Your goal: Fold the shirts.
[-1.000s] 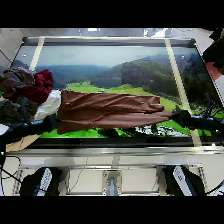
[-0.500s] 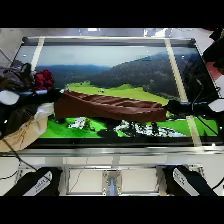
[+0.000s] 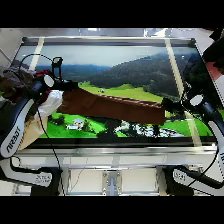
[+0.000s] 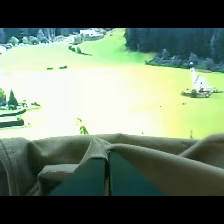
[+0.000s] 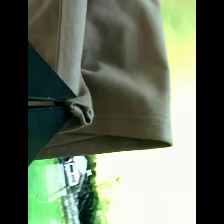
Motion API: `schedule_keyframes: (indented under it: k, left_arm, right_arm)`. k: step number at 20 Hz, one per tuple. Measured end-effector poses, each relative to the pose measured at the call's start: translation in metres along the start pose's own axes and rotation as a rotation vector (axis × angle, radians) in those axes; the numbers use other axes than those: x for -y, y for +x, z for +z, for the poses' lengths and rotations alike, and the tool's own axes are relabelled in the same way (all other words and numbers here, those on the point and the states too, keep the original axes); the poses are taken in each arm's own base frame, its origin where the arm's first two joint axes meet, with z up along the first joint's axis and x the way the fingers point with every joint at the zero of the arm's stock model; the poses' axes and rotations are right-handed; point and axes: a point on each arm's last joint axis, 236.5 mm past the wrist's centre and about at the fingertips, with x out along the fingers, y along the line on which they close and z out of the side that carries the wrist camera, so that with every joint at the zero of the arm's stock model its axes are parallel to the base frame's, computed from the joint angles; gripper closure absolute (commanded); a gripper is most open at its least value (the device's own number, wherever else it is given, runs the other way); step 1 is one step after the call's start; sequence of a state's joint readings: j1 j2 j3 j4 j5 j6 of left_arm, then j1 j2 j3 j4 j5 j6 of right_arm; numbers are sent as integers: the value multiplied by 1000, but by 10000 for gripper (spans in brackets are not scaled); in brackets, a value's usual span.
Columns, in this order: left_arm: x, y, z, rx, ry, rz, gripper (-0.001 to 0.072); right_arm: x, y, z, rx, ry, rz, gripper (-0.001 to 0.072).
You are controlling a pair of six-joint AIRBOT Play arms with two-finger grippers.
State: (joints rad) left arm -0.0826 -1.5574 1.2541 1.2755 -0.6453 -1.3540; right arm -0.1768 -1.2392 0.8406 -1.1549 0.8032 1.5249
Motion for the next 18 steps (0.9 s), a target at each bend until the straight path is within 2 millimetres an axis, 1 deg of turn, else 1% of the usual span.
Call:
schedule_keyframes:
  k: [1, 2, 3, 4, 5, 7, 8, 9, 10, 11, 13, 14, 15, 16, 17, 18]
  left_arm:
    - [-1, 7, -3, -11, 4, 4, 694]
    - [-3, 13, -6, -21, 4, 7, 665]
    - [-3, 17, -8, -27, 7, 9, 499]
    - [-4, 20, -10, -33, 10, 11, 128]
    - [-4, 20, -10, -33, 12, 13, -2]
    - [-4, 15, -7, -27, 12, 13, 0]
    - [-4, 8, -3, -19, 12, 12, 0]
    - [-4, 0, 2, -8, 12, 13, 0]
    - [-4, -11, 6, 2, 13, 13, 0]
    - [-3, -20, 12, 15, 15, 12, 0]
    - [-1, -40, 21, 42, 19, 11, 0]
    - [0, -48, 25, 55, 22, 10, 0]
    - [2, -54, 28, 64, 25, 9, 0]
    - [4, -59, 29, 70, 27, 7, 0]
    - [5, -62, 31, 76, 29, 6, 0]
    - [6, -65, 32, 80, 31, 5, 0]
  right_arm:
    - [1, 5, 2, 6, 11, 1, 617]
    - [1, 8, 5, 15, 21, 2, 447]
    - [1, 9, 9, 29, 24, 2, 294]
    - [0, 9, 13, 37, 26, 5, 290]
    - [-2, 7, 18, 48, 26, 11, 290]
    - [-9, -6, 33, 74, 10, 21, 290]
    - [-12, -15, 40, 86, -10, 18, 289]
    - [-12, -27, 47, 91, -32, 8, 259]
    - [-8, -38, 52, 95, -51, -11, 209]
    - [-1, -48, 55, 90, -58, -32, 192]
    - [17, -59, 47, 33, -31, -56, 193]
    - [27, -60, 40, -8, -11, -58, 193]
    - [34, -59, 28, -68, 17, -36, 179]
    - [38, -56, 19, -117, 42, -2, 175]
    - [38, -51, 8, -171, 71, 51, 132]
    - [37, -46, 0, -217, 94, 102, 34]
